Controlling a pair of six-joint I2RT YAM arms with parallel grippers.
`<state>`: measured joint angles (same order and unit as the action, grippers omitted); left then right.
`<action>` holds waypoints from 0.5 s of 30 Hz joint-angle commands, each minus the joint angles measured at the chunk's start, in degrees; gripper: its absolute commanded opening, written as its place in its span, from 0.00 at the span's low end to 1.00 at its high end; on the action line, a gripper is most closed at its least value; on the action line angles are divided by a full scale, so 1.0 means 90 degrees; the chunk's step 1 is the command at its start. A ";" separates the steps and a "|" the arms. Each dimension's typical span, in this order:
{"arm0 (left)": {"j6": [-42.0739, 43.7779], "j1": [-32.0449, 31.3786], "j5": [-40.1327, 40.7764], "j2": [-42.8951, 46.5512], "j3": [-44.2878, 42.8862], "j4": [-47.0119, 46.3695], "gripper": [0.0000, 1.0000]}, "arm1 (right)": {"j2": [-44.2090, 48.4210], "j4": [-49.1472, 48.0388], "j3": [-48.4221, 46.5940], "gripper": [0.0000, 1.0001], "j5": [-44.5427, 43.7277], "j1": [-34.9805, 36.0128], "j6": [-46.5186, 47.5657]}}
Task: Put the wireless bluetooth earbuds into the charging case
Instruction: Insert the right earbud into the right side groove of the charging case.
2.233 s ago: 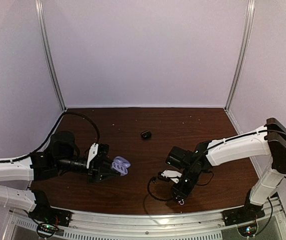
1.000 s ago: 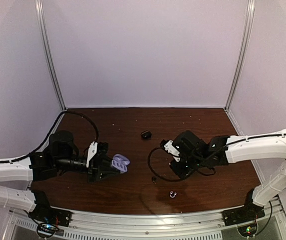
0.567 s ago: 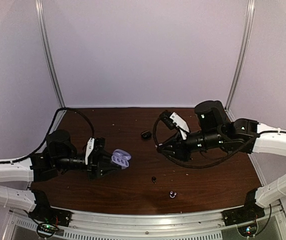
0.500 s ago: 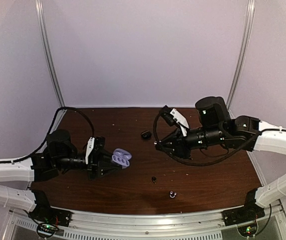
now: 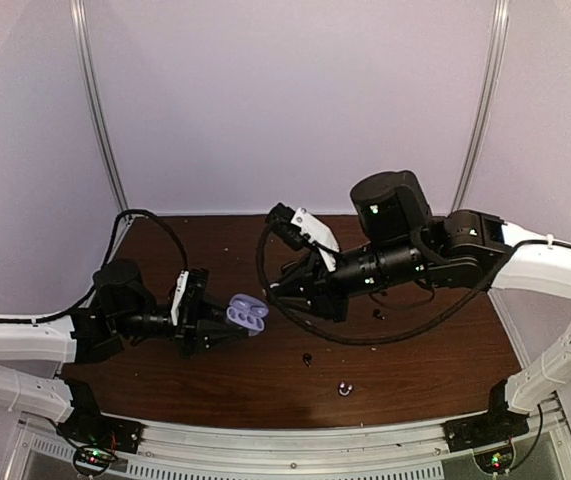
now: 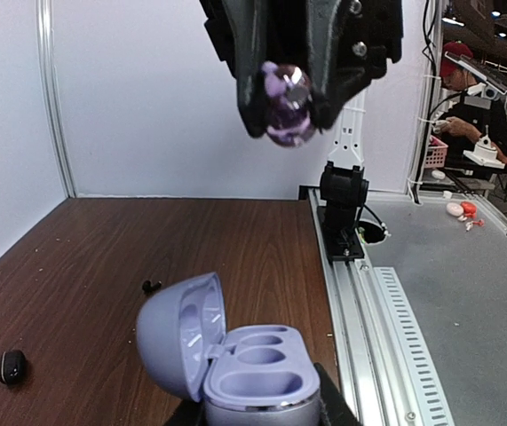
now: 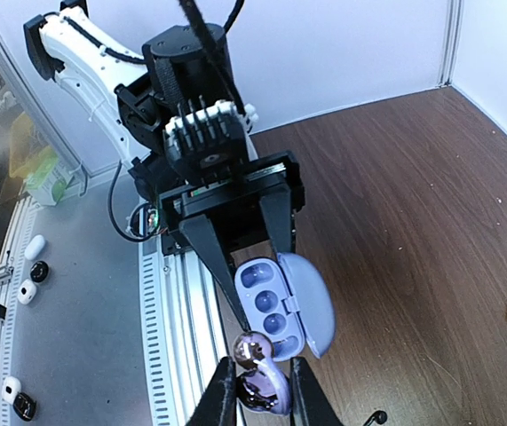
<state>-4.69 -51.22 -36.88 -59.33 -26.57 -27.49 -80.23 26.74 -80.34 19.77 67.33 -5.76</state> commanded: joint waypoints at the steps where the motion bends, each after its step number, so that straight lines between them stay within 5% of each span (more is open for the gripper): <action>1: -0.0231 -0.0031 -0.0302 -0.0010 0.0068 -0.0832 0.00 | -0.0360 0.0457 -0.0463 0.10 -0.0463 0.0295 0.0403; 15: -0.0434 -0.0031 -0.0688 -0.0176 0.0081 -0.1237 0.00 | -0.0728 0.0818 -0.0703 0.12 -0.0763 0.0507 0.0783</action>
<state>-7.53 -51.22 -41.15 -60.25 -25.93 -33.78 -86.19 33.21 -83.64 14.55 71.64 -0.49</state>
